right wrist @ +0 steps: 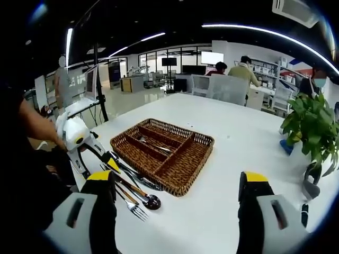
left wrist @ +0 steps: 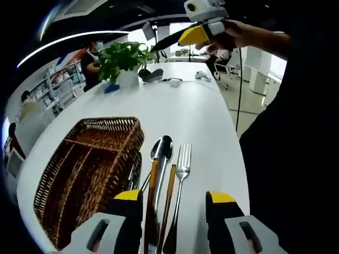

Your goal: Arrange the knives, forks, and spoons in their matching storage slots by inserting each utensil handle-first until every utensil is classified and aligned in the correct compartment

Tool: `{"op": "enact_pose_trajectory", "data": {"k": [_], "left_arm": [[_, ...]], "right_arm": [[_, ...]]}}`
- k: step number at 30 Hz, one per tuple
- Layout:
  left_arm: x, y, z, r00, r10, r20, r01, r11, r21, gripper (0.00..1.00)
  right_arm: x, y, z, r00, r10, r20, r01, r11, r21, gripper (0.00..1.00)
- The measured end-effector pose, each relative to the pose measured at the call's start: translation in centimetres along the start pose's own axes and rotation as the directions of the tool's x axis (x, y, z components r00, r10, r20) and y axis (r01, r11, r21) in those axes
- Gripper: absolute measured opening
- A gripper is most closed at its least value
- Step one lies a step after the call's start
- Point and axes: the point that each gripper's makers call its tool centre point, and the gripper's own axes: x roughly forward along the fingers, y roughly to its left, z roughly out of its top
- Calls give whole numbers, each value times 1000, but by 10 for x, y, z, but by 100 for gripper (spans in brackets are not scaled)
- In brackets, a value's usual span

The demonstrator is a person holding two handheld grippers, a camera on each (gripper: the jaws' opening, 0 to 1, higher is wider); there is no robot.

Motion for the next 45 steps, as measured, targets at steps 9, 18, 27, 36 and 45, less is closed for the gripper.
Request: {"op": "enact_pose_trajectory", "data": {"k": [9,18,27,36,45], "left_arm": [[21,-7,-13,999,-46,-25,45,998,-39,25],[35,-11,-17,997,-78,-28,77,996,-45,19],[42,-11,-20,996,-72,-52,73,997,4,10],[47,-9,-17,996,-67,-61,71,995,68,6],[47,-7,-16,994,-71,-83,80,990,117,2]], "right_arm": [[-7,1,-5,1000,-12,2,12,1000,6,96],[-12,-1,-11,1000,-13,-9,14,1000,13,96],[-15,-1,-12,1000,-19,-12,19,1000,19,95],[-11,8,-7,1000,20,-1,-20,1000,3,96],[2,24,-13,990,81,-114,-91,992,-83,99]]}}
